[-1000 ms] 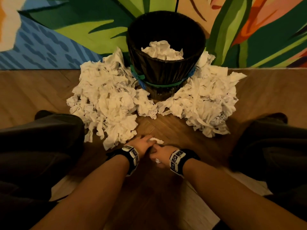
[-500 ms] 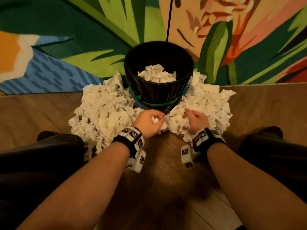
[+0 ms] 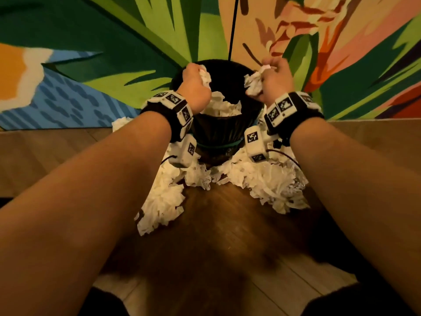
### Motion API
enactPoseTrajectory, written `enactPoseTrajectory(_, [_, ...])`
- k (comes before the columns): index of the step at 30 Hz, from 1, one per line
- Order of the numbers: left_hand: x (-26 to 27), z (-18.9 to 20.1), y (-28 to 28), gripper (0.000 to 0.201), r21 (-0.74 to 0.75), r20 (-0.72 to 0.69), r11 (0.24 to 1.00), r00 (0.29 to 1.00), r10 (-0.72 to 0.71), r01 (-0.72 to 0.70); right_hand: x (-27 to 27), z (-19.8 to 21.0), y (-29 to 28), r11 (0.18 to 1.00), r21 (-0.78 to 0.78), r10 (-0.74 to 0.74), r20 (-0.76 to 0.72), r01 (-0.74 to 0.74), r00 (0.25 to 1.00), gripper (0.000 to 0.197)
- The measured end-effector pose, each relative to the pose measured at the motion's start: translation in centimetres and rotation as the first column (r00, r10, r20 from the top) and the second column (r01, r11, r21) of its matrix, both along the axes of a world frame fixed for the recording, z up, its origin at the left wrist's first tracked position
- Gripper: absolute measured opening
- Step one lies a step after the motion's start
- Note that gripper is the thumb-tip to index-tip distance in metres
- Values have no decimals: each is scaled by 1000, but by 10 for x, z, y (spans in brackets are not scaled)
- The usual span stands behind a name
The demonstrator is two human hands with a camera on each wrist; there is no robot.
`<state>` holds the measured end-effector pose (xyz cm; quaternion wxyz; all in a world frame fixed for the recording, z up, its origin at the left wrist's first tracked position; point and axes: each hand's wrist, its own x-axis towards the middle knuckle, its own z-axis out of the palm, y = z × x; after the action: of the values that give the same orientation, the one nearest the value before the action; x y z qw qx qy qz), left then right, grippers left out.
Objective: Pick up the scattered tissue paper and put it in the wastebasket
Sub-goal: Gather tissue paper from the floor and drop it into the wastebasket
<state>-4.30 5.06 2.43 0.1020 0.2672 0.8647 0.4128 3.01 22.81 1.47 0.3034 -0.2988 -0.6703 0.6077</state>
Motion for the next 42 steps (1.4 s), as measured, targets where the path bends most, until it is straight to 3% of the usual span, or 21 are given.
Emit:
enactPoseTrajectory(3, [-7,-5,5,54,-73,-46,997,999,4,-8,-12,1,2,977,205,29,142,-58,989,36])
enactPoseTrajectory(7, [-14,-8,4,66,-218,-120,976,993,0,-26,-14,-10,5,954,294,25,111,-56,994,32])
enactPoseTrajectory(10, [-16,-8,-2,67,-202,-140,978,990,19,-47,-12,-12,5,931,352,71,99,-101,993,25])
enactPoseTrajectory(14, [-21,-4,-25,54,82,-185,990,975,124,-111,-5,-1,14,882,447,113,107,-149,988,45])
enactPoseTrajectory(17, [-21,-14,-56,39,379,-152,896,939,307,-232,18,-12,30,914,403,-73,41,50,997,42])
enactPoseTrajectory(19, [-15,-32,-78,29,469,-81,816,904,420,-338,45,-39,37,940,291,-221,132,176,966,38])
enactPoseTrajectory(20, [-11,-43,-89,25,448,-66,806,885,460,-386,61,-57,39,947,244,-263,227,207,938,37])
enactPoseTrajectory(22, [2,-71,-103,21,306,-64,856,888,455,-416,91,-96,38,958,205,-271,434,198,859,37])
enactPoseTrajectory(25, [28,-118,-113,21,46,-50,958,957,286,-284,131,-144,24,969,244,-193,657,37,728,30])
enactPoseTrajectory(27, [46,-148,-115,20,-143,-38,977,987,155,-159,149,-166,18,955,272,-136,754,-117,643,26])
enactPoseTrajectory(30, [73,-187,-113,23,-412,-55,911,998,9,-31,168,-185,19,904,308,-133,862,-297,490,49])
enactPoseTrajectory(32, [87,-203,-113,34,-535,-110,844,994,-27,-36,177,-193,20,916,287,-135,880,-282,455,67])
enactPoseTrajectory(35, [97,-218,-108,46,-597,-87,802,993,-84,15,177,-206,24,943,192,-53,892,-271,448,82])
enactPoseTrajectory(37, [101,-224,-104,48,-607,-61,792,990,-126,63,170,-212,23,934,124,24,912,-334,409,81])
enactPoseTrajectory(42, [109,-228,-82,42,-524,-2,838,984,-181,153,143,-220,-8,783,23,163,957,-622,241,70])
